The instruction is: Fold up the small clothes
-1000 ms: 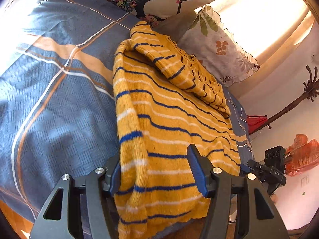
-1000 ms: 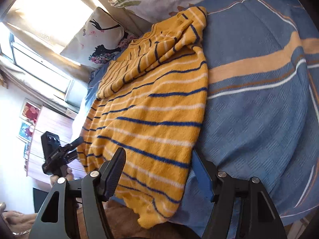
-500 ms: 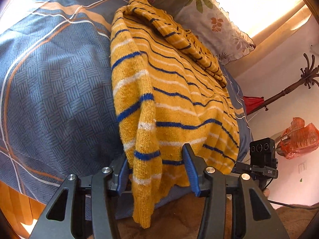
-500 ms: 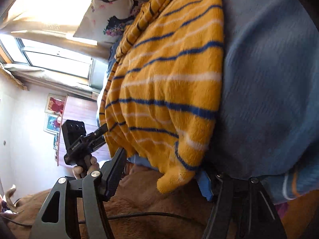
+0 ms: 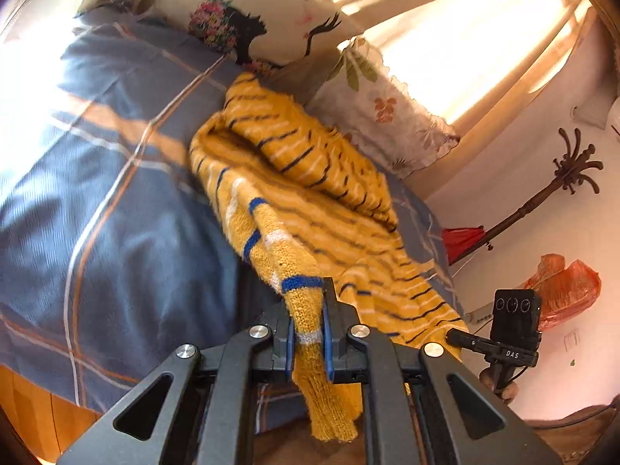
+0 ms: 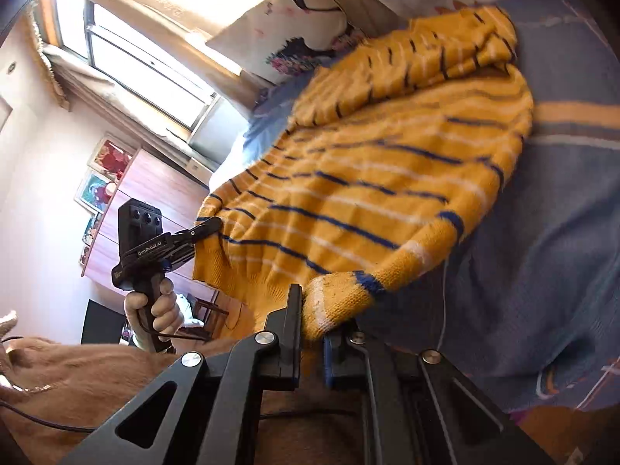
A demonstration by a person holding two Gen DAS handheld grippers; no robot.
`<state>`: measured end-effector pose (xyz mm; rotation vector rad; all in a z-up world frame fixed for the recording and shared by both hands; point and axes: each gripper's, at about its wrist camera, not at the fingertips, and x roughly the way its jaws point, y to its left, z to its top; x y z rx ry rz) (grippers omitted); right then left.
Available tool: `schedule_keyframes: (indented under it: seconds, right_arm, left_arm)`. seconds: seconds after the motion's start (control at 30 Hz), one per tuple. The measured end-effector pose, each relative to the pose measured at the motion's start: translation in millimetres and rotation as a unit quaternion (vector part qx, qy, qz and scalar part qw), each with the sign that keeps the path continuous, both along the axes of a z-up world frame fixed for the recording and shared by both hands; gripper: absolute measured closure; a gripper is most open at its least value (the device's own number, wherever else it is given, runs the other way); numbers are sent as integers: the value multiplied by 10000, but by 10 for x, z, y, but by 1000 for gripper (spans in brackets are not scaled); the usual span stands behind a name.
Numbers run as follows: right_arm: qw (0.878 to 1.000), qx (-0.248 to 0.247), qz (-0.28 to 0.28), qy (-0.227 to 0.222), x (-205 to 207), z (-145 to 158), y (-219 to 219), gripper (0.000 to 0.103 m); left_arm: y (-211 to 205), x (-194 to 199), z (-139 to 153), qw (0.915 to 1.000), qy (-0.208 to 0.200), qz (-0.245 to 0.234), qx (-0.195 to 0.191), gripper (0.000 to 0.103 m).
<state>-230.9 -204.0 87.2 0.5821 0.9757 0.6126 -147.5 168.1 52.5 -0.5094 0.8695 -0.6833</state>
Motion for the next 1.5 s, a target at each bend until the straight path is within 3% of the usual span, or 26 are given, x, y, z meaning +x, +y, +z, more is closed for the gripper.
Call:
schedule_keyframes:
  seconds: [0.1,0.23,0.37,0.5,0.63,0.7,0.73,0.77,0.8,0.83,0.93,1.03,1.1,1.2,1.27,1.5]
  right_arm:
    - [9983,113,-74,-564,229,355,-120,94]
    - [9939,-32,-501,-984,836,586,-313,94]
    - [9919,-115,-948,-835,1556,542,-535,94]
    - [9873,-382,-1441,-556,2216,367,-722,94]
    - [9775,-287,-2092,-23,2753,8,-1088,92]
    - [9691,-52,-2442,358,2931,-235,-1296,75]
    - [9637,-36,-2624,497,2978,-334,-1383,56]
    - [9588,-61,-2778,588,3018,-414,-1458,45]
    - [9558,-75,-2873,623,3046,-462,-1520,44]
    - [9541,-52,-2925,644,3057,-495,-1579,44]
    - [9526,-27,-2990,565,2987,-440,-1684,37]
    - [9579,-399,-2827,318,2826,-267,-1644,32]
    - [9639,-763,-2543,192,2727,-196,-1575,32]
    - [9624,-1416,-2311,176,2594,-198,-1493,32]
    - [9592,-1755,-2210,168,2559,-226,-1463,32]
    - [9573,-2184,-1892,-46,2851,-231,-1209,32]
  left_arm:
    - [-62,283,368,9991,-397,-1,-178,93]
    - [-371,850,644,9970,-752,101,152,93]
    - [-667,1605,589,9991,-367,180,144,93]
    - [-879,2282,324,9986,160,473,191,92]
    - [-871,2812,-50,9911,940,835,-431,89]
    - [-785,2963,-219,9820,1295,1022,-918,85]
    - [-750,3010,-257,9781,1410,1080,-1086,84]
    - [-713,3039,-271,9760,1443,1118,-1186,84]
    - [-671,3050,-247,9758,1390,1170,-1218,78]
    - [-631,3044,-196,9770,1293,1217,-1178,68]
    - [-518,2984,-17,9839,956,1212,-906,51]
    - [-481,2861,96,9921,651,1045,-227,41]
    - [-481,2746,94,9939,510,917,336,41]
    - [-473,2619,-25,9909,444,779,999,40]
    - [-436,2558,-130,9897,456,705,1159,40]
    - [-628,2454,-388,9849,399,463,1618,40]
